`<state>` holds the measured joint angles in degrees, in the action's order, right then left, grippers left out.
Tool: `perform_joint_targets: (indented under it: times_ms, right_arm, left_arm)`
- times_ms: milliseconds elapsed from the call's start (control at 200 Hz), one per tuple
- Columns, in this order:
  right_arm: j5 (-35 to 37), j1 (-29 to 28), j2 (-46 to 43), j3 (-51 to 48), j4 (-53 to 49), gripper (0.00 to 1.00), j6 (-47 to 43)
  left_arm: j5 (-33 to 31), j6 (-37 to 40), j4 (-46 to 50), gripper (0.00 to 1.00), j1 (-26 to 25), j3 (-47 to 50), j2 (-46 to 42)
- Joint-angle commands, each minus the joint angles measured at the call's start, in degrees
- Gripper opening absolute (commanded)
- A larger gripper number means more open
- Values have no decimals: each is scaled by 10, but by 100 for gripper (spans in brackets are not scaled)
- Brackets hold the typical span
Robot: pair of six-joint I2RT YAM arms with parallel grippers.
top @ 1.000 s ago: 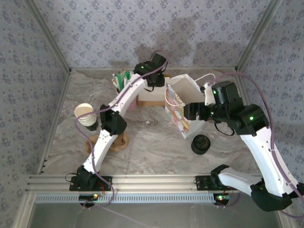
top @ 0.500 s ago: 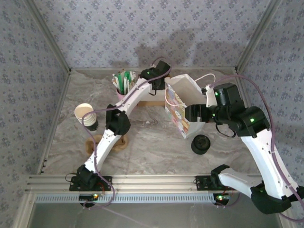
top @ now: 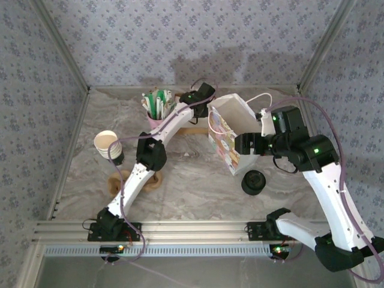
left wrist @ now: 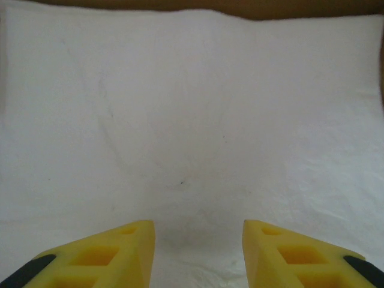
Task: Pack the takeout coffee
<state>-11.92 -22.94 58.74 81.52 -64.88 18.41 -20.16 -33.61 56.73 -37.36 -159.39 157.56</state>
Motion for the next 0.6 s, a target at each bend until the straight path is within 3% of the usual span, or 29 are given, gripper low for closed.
perform_joint_targets:
  times_ms: [0, 265, 595]
  right_arm:
    - [-19, 6, -6, -4, 8, 85, -9]
    - [-27, 11, -6, -8, 14, 85, -9]
    - [-33, 13, -7, -10, 18, 85, -7]
  left_arm:
    - [7, -18, -3, 42, 6, -19, 14]
    - [27, -28, -6, 39, 13, -18, 26]
    - [31, -26, -5, 24, 13, -20, 24]
